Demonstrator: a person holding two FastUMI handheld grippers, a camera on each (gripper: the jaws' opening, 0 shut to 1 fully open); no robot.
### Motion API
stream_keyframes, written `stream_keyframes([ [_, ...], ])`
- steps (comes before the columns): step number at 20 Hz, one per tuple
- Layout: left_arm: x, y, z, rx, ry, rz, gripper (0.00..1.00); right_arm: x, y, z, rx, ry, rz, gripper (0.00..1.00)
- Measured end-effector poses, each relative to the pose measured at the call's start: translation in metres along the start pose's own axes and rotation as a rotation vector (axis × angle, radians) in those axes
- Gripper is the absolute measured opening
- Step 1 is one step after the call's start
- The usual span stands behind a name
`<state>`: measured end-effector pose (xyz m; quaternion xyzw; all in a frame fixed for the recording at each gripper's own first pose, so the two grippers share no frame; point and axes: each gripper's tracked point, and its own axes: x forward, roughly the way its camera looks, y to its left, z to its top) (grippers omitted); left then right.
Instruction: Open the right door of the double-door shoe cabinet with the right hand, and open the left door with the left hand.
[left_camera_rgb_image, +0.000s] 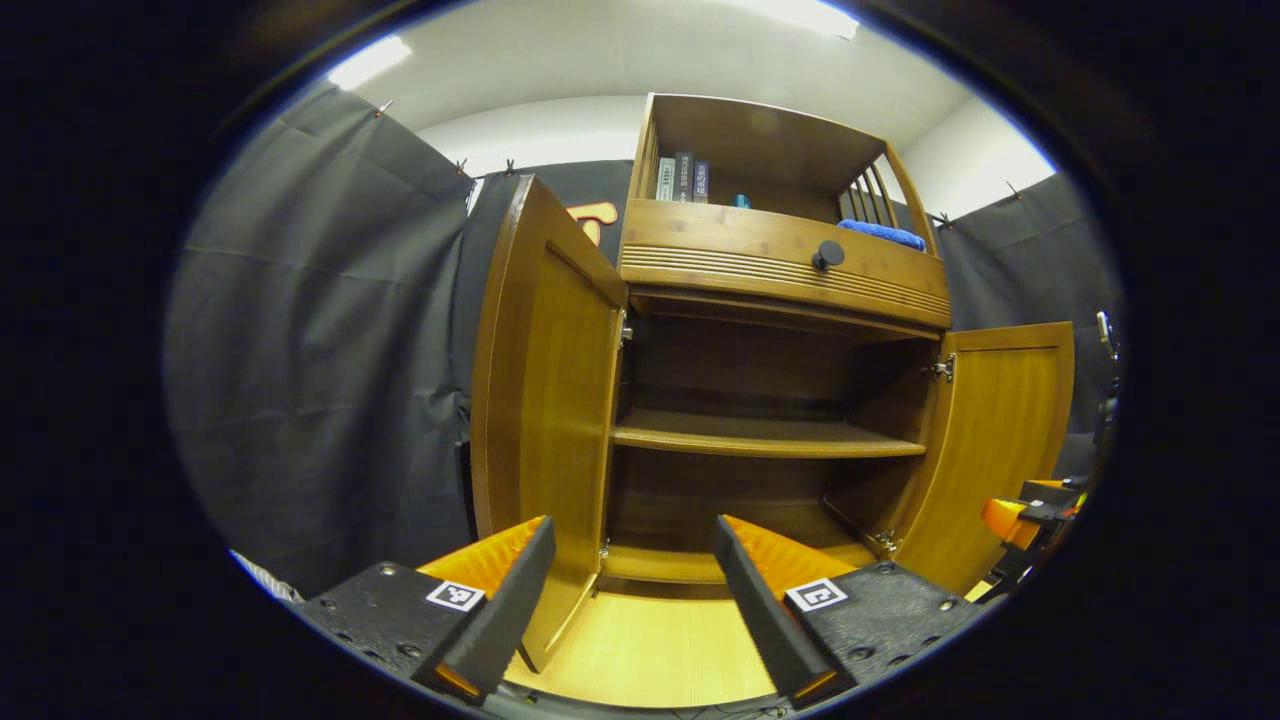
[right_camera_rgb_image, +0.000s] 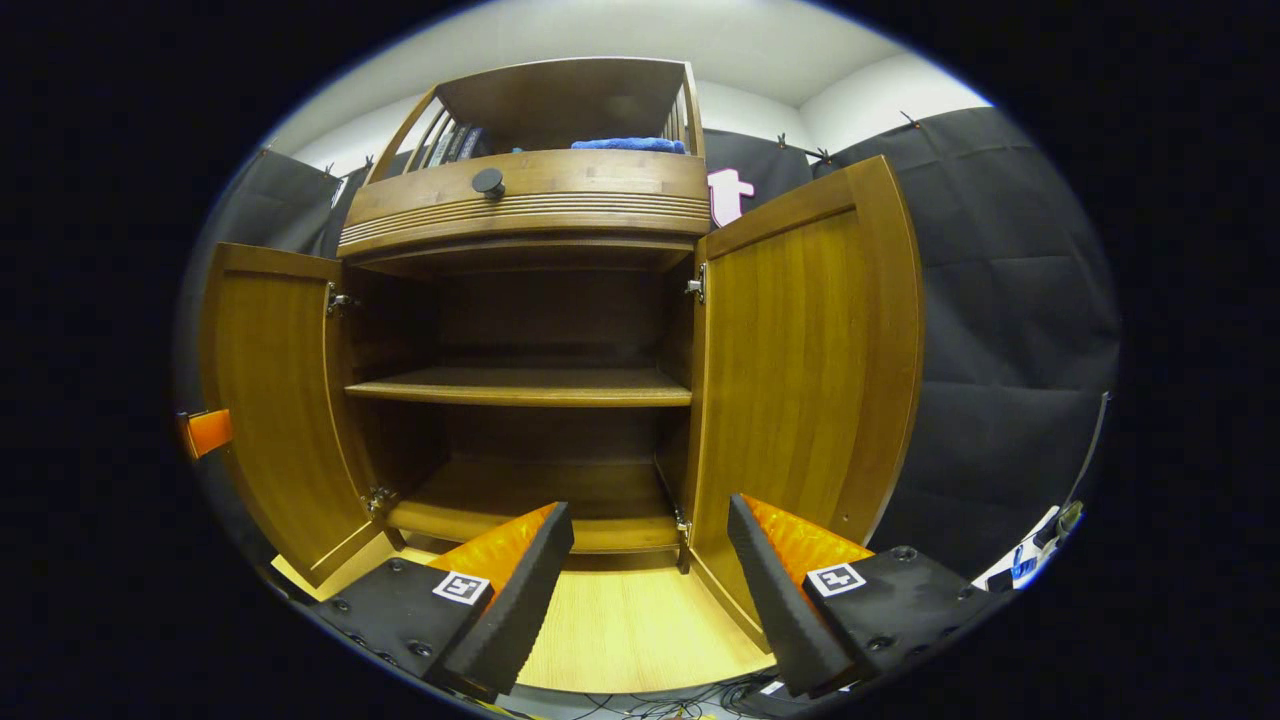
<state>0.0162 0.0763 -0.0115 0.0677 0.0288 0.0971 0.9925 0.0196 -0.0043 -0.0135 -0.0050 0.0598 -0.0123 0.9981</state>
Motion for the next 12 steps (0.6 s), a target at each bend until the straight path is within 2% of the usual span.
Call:
stream_keyframes([
  [3,-0.003,-0.001,0.002,-0.002,-0.004,0.013,0.95,0.002,-0.003,0.001,-0.004,-0.005,-0.01,0.94],
  [4,-0.001,-0.001,0.004,-0.002,-0.011,0.016,0.98,0.003,-0.005,0.001,-0.002,-0.005,-0.013,1.0],
  [5,0.0,-0.002,0.003,-0.001,-0.014,0.016,0.98,0.003,-0.006,0.001,0.001,-0.005,-0.015,1.0],
  [6,0.002,-0.004,0.003,0.002,-0.013,0.013,0.98,0.003,-0.007,0.001,0.004,-0.004,-0.017,0.94],
  [12,0.009,-0.012,0.003,0.017,-0.016,-0.018,0.98,0.005,-0.01,0.002,0.003,-0.01,-0.034,0.94],
])
